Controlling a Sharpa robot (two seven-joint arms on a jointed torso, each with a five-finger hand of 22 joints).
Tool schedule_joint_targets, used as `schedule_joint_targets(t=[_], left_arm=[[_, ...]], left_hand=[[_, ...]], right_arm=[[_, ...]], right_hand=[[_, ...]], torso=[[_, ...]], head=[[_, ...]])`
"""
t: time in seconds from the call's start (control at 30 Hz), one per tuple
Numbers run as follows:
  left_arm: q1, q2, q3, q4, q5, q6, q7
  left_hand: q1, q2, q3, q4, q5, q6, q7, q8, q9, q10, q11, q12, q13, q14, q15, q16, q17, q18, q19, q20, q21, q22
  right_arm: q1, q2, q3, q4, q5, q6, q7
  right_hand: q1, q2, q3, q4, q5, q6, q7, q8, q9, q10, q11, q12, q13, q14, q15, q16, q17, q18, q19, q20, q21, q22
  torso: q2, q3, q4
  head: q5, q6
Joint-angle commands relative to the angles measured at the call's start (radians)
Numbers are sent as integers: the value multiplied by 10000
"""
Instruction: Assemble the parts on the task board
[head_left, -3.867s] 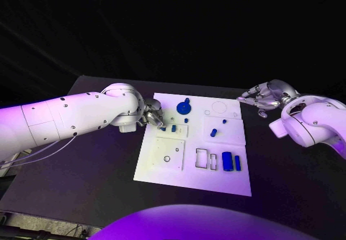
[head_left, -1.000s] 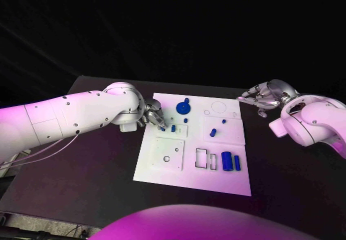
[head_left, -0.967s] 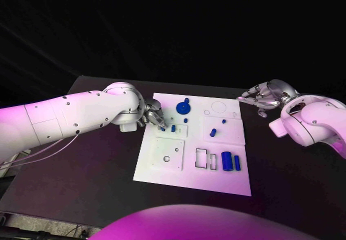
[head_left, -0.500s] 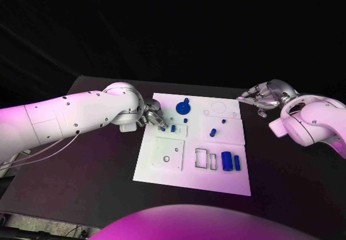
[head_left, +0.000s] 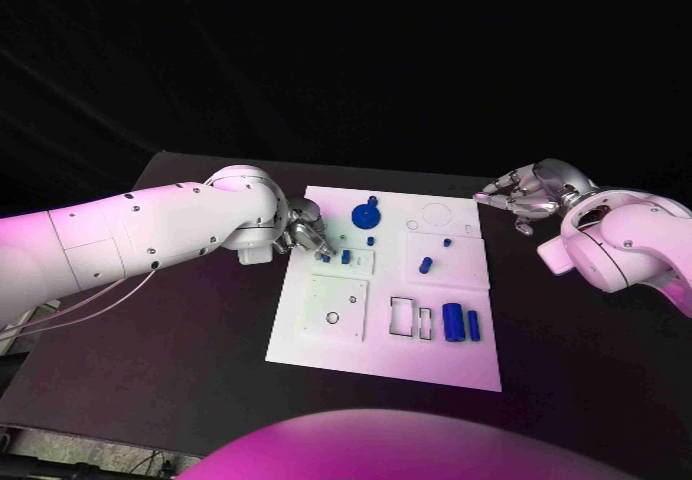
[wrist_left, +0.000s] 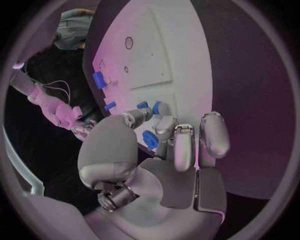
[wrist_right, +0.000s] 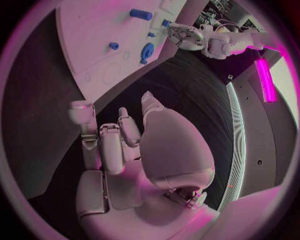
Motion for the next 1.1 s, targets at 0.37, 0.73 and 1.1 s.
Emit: schedule_joint_targets(t=[0.37, 0.73, 1.1], left_arm=[[-18, -5, -6, -9, -100, 156, -26], [-16, -42, 3, 42, -181, -255, 11], [-4, -195, 105, 221, 12, -989, 200]], left_hand=[[-128, -15, -786, 381, -61, 40, 22, -10, 38, 11, -41, 80, 42, 814, -63, 30, 1922, -165, 70, -28, -22, 15], [-53, -154, -1440, 670, -63, 95, 8, 4, 61, 63, -52, 133, 129, 815, -68, 32, 1926, -183, 125, -32, 17, 110], [26, -168, -1601, 740, -32, 75, 8, -12, 63, -27, -50, 32, -44, 813, -69, 27, 1919, -141, 13, -33, -87, -96]], right_arm=[[-12, -1, 2, -3, -101, 27, -22], [-14, -9, 2, 0, -100, 37, -23], [-26, -18, 2, 4, -96, 27, -18]], right_hand=[[-53, 15, -83, 3, 18, -83, -14, 67, 10, -64, -10, -60, -9, 272, 18, -47, -5, 148, -83, -6, -33, -5], [-59, 16, -89, 3, 18, -85, -15, 76, 11, -56, -11, -53, -3, 279, 17, -38, 17, 143, -68, -7, -17, 12], [-59, 16, -89, 3, 18, -85, -15, 76, 11, -56, -11, -53, -3, 279, 17, -38, 17, 143, -68, -7, -17, 12]], torso=[[3, 4, -1], [0, 8, -14], [-6, 17, -2]], head=[[-23, 2], [-42, 2], [-99, 2]])
